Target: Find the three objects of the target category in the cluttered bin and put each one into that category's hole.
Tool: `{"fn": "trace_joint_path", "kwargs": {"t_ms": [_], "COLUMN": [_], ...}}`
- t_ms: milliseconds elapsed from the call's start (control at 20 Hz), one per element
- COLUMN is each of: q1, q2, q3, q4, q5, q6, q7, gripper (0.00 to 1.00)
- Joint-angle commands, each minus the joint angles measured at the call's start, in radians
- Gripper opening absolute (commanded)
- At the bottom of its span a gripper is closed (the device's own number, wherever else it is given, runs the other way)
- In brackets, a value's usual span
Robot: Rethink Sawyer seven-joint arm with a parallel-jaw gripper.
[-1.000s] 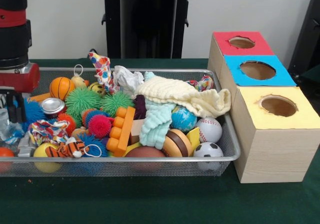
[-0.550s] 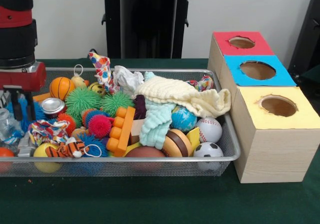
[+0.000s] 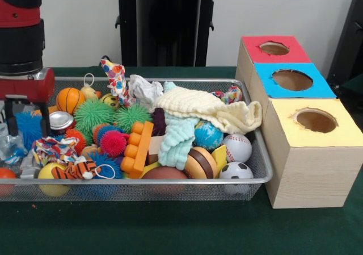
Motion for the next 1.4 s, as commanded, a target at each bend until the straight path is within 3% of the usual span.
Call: {"fn": "trace_joint_path", "kwargs": {"t_ms": [50, 300, 850, 1400], "q1": [-0.006, -0.013, -0.011, 0.040], "q2": [-0.032, -0.065, 0.029, -0.009], "q3": [0.020, 0.022, 0.022, -0.083], "q4": [0.045, 0.077, 0.090, 0.047], "q5": [0.010, 0.019, 0.034, -0.096], "q6": [0.128, 0.140, 0.115, 0.065], "q7": [-0.130, -0.134, -0.102, -0.096], "gripper": [1.00, 1.00, 1.00, 1.00]}}
